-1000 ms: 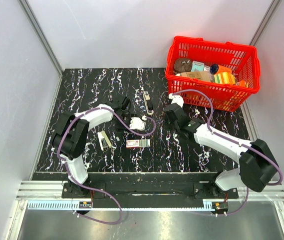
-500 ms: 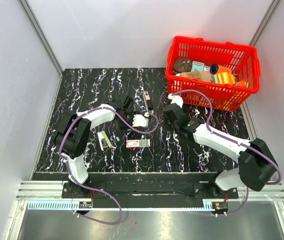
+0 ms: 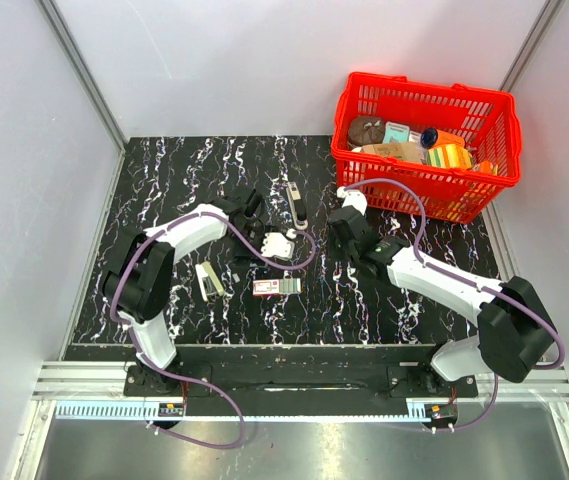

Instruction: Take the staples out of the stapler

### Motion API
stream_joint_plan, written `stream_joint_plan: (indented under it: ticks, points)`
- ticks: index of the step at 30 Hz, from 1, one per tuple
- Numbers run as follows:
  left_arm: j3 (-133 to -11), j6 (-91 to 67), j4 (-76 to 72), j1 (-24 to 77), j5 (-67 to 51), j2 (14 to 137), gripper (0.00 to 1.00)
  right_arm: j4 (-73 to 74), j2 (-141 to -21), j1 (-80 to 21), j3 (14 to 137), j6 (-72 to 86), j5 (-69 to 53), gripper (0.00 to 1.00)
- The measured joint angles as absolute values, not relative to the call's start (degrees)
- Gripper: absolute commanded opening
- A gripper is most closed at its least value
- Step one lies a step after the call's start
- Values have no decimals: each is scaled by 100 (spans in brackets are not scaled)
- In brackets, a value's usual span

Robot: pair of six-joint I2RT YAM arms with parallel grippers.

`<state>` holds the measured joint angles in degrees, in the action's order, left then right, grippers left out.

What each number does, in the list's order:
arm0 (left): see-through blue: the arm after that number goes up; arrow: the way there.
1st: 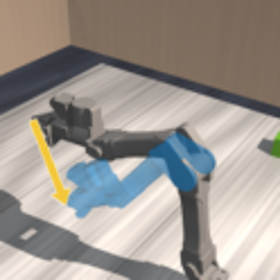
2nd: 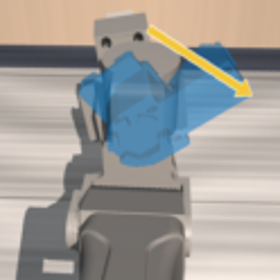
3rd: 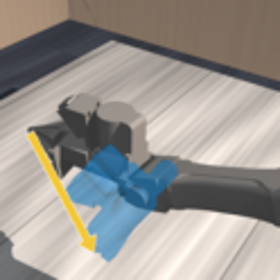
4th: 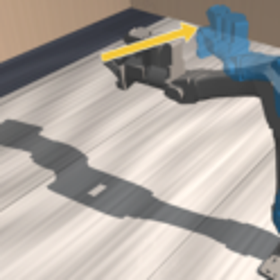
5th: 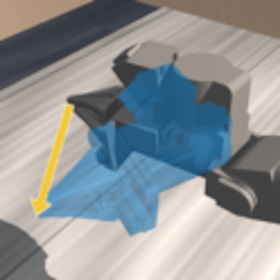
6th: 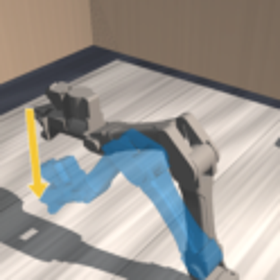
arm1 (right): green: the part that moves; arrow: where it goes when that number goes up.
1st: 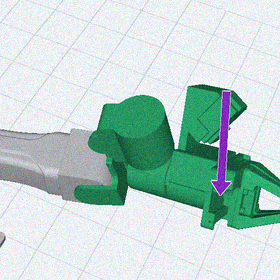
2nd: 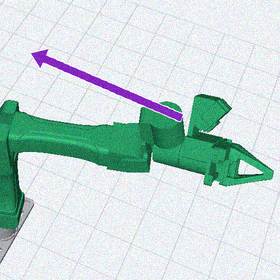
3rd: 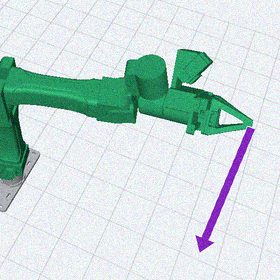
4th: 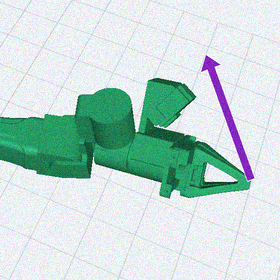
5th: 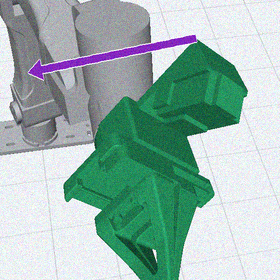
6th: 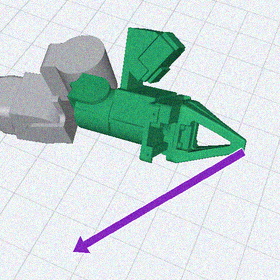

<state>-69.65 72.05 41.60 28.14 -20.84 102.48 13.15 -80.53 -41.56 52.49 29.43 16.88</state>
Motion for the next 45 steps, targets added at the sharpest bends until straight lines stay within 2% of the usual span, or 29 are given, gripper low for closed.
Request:
stream_joint_plan:
  ticks: [4,17,19,21,23,35,45]
  points:
    - [-7004,7341,4364,2814,-2043,10311,52,1315,-8053,-4156,5249,2943,1686,20]
    - [-7065,7343,4071,2808,-1695,10698,50,1315,-8053,-4156,5249,2943,1684,20]
    - [-7065,7341,4036,2808,-1660,10700,45,1315,-8053,-4156,5249,2943,1684,20]
    - [-7065,7330,4007,2808,-1610,10702,35,1315,-8053,-4156,5249,2943,1684,19]
    - [-7063,7319,3983,2808,-1562,10709,31,1315,-8053,-4156,5249,2943,1684,19]
    - [-6882,7293,3767,2808,-1415,10621,29,1315,-8053,-4156,5249,2943,1684,18]
    - [-6862,7135,3756,2827,-1398,10610,3,1317,-8053,-4156,5249,2943,1686,17]
